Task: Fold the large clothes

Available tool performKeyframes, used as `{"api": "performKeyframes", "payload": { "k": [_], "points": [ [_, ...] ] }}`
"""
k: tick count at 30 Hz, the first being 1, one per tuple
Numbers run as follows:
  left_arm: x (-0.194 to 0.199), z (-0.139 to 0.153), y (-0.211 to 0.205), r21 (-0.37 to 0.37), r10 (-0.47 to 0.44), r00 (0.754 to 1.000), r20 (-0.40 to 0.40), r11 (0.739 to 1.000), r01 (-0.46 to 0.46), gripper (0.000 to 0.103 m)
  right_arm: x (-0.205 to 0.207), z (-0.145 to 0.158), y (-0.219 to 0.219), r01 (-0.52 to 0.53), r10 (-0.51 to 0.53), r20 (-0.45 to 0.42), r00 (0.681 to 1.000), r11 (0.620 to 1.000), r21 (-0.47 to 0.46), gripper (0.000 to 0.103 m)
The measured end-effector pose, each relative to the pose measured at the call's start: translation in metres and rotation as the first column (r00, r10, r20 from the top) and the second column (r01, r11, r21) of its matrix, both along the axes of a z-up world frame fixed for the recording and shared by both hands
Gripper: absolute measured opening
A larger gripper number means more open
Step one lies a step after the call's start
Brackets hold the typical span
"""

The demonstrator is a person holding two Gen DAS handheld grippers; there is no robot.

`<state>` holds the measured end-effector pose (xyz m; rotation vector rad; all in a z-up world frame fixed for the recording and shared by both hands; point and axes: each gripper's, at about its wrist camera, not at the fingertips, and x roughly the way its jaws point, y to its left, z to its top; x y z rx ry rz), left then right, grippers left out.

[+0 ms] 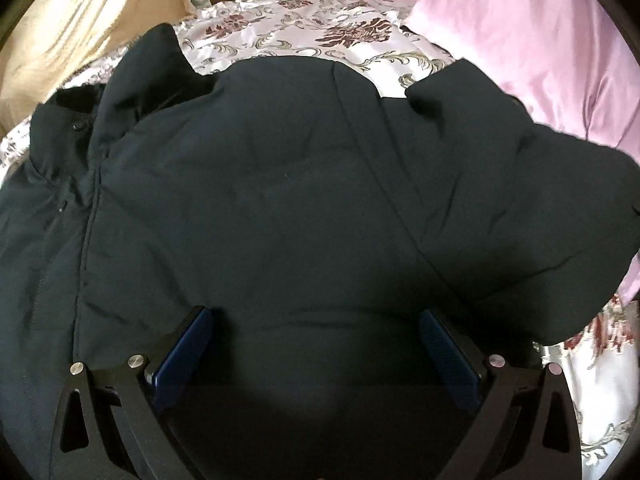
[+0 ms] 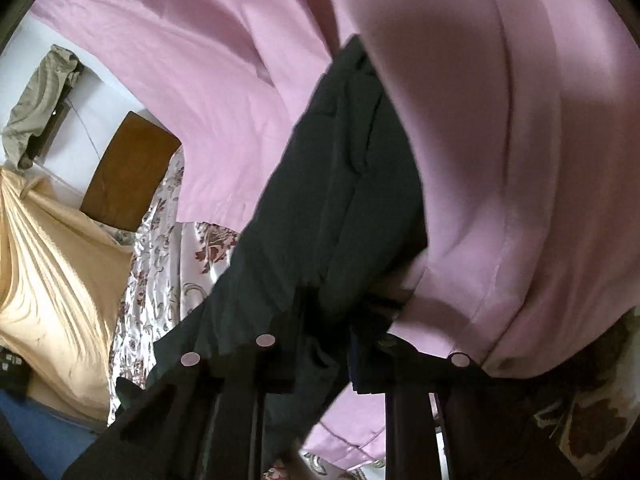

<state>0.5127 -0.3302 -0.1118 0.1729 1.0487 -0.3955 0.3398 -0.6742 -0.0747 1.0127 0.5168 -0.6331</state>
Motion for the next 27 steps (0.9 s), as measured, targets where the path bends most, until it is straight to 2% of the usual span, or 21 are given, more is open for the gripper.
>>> {"api": "performKeyframes", "payload": {
  "k": [2, 6, 9, 10, 12, 13, 15, 16, 20, 23, 25, 26, 27],
  "points": [
    [0.0, 0.001, 0.004, -0.014, -0.028, 1.0, -0.014, 1.0, 0.028, 0.103, 0.003, 0.017, 0.008, -0.031, 0.029, -0.026, 0.999, 0.997, -0.069, 0.012],
    [-0.007, 0.017, 0.025, 0.014, -0.055, 0.998, -0.038, 0.998, 0.056, 0.103, 0.003, 0.06, 0.025, -0.091, 0.083, -0.045, 0.995, 0.976, -0.2, 0.01],
    [-0.013, 0.043, 0.063, 0.028, -0.035, 0.999, -0.017, 0.999, 0.036, 0.103, 0.021, 0.102, 0.051, -0.144, 0.128, -0.069, 0.989, 0.929, -0.34, 0.009],
    [-0.015, 0.054, 0.08, 0.036, -0.024, 1.0, -0.003, 0.999, 0.024, 0.103, 0.034, 0.121, 0.067, -0.172, 0.155, -0.076, 0.985, 0.899, -0.403, 0.008],
    [-0.02, 0.075, 0.112, 0.059, 0.002, 1.0, 0.031, 0.998, -0.003, 0.103, 0.036, 0.144, 0.093, -0.213, 0.198, -0.083, 0.977, 0.847, -0.487, 0.008],
    [-0.023, 0.086, 0.131, 0.074, 0.019, 0.998, 0.055, 0.997, -0.023, 0.103, 0.051, 0.16, 0.119, -0.25, 0.234, -0.099, 0.967, 0.795, -0.553, 0.008],
    [-0.026, 0.106, 0.167, 0.101, 0.061, 0.994, 0.093, 0.992, -0.07, 0.103, 0.067, 0.179, 0.155, -0.297, 0.284, -0.125, 0.951, 0.72, -0.627, 0.008],
    [-0.03, 0.117, 0.188, 0.11, 0.088, 0.99, 0.112, 0.989, -0.101, 0.103, 0.083, 0.19, 0.186, -0.338, 0.326, -0.15, 0.933, 0.655, -0.676, 0.008],
    [-0.04, 0.143, 0.258, 0.123, 0.196, 0.97, 0.147, 0.969, -0.214, 0.103, 0.113, 0.218, 0.28, -0.449, 0.45, -0.231, 0.863, 0.473, -0.758, 0.008],
    [-0.052, 0.154, 0.312, 0.109, 0.279, 0.946, 0.164, 0.948, -0.299, 0.103, 0.132, 0.218, 0.369, -0.526, 0.484, -0.374, 0.791, 0.227, -0.82, 0.008],
    [-0.06, 0.157, 0.341, 0.094, 0.318, 0.933, 0.169, 0.937, -0.337, 0.103, 0.139, 0.205, 0.43, -0.574, 0.482, -0.482, 0.732, 0.055, -0.817, 0.008],
    [-0.063, 0.157, 0.356, 0.085, 0.334, 0.927, 0.168, 0.932, -0.351, 0.103, 0.13, 0.198, 0.454, -0.59, 0.488, -0.513, 0.706, 0.006, -0.807, 0.008],
    [-0.063, 0.156, 0.364, 0.08, 0.341, 0.925, 0.168, 0.93, -0.358, 0.103, 0.135, 0.183, 0.483, -0.63, 0.5, -0.57, 0.652, -0.061, -0.774, 0.008]
  ]
}}
